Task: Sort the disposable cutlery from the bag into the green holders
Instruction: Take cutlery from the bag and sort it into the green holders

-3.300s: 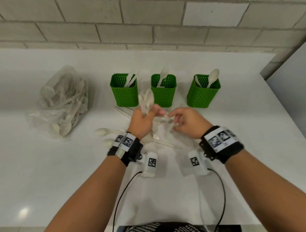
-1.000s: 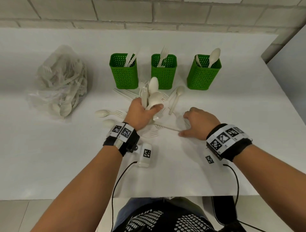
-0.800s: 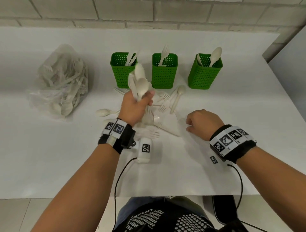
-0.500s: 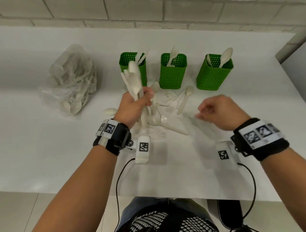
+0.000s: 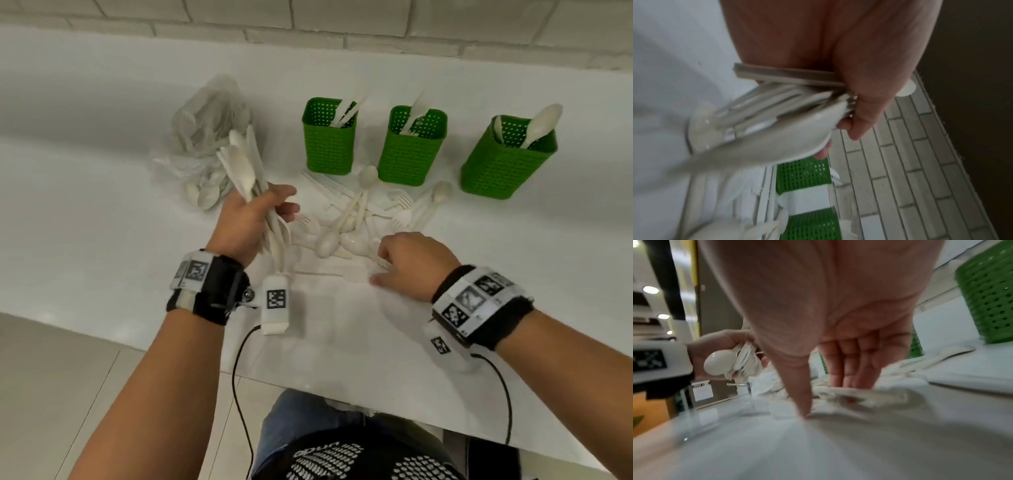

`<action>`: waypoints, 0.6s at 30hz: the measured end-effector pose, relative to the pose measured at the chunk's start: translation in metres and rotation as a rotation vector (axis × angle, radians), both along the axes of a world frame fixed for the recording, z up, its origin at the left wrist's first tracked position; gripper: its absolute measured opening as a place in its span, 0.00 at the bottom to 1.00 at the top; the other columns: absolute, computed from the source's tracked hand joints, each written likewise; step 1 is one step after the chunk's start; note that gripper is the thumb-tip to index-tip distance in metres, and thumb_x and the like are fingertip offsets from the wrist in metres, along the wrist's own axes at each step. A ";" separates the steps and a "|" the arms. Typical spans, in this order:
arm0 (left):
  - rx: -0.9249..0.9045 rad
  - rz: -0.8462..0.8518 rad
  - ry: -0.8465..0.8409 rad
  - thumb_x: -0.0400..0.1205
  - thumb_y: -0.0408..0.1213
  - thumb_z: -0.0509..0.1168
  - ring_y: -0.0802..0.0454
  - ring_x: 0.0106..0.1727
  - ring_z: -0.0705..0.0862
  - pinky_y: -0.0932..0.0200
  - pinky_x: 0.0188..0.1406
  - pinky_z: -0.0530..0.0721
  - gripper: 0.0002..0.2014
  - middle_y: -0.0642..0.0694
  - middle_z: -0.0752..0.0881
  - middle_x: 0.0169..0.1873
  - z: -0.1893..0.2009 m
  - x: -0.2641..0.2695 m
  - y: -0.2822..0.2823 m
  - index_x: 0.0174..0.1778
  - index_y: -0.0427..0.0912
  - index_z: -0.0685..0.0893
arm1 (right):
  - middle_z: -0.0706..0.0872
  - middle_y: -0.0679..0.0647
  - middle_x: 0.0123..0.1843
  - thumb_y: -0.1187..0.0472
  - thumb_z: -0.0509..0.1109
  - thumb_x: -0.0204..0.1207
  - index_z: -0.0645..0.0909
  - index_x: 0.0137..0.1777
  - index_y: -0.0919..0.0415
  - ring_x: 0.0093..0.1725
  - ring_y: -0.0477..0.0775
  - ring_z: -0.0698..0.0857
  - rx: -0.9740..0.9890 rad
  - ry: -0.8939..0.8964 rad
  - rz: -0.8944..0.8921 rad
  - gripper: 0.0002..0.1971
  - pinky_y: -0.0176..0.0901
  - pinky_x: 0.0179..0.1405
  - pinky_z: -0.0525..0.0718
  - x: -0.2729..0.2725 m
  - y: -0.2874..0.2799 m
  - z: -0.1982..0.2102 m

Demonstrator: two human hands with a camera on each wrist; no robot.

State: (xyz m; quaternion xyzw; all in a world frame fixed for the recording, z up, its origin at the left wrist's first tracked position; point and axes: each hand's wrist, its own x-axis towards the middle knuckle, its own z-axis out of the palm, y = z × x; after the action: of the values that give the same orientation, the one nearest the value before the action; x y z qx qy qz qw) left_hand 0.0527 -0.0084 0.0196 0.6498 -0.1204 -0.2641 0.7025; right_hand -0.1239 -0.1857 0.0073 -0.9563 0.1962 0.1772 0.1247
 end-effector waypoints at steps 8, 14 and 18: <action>0.073 -0.007 -0.063 0.64 0.51 0.80 0.50 0.31 0.84 0.36 0.52 0.85 0.13 0.50 0.86 0.28 -0.020 0.004 0.015 0.39 0.50 0.89 | 0.89 0.53 0.41 0.59 0.78 0.72 0.87 0.40 0.59 0.43 0.53 0.87 0.174 -0.238 -0.172 0.04 0.41 0.45 0.82 0.013 -0.007 0.035; -0.032 -0.337 -0.042 0.70 0.40 0.79 0.51 0.40 0.90 0.57 0.43 0.86 0.10 0.47 0.92 0.36 0.001 -0.010 -0.013 0.43 0.42 0.89 | 0.82 0.45 0.26 0.53 0.78 0.72 0.84 0.33 0.56 0.25 0.41 0.78 0.268 -0.541 -0.071 0.10 0.40 0.31 0.73 0.060 0.051 0.060; -0.061 -0.192 0.063 0.78 0.34 0.73 0.49 0.33 0.88 0.53 0.38 0.84 0.06 0.44 0.88 0.30 -0.004 0.019 0.000 0.38 0.37 0.86 | 0.85 0.47 0.62 0.50 0.85 0.61 0.78 0.71 0.53 0.54 0.45 0.84 0.303 -0.325 -0.041 0.37 0.39 0.56 0.78 0.062 0.045 0.048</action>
State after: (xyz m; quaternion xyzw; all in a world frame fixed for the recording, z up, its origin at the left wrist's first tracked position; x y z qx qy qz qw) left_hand 0.0715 -0.0084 0.0155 0.6048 -0.1679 -0.3469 0.6969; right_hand -0.0622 -0.1408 0.0551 -0.9384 0.1641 0.0457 0.3005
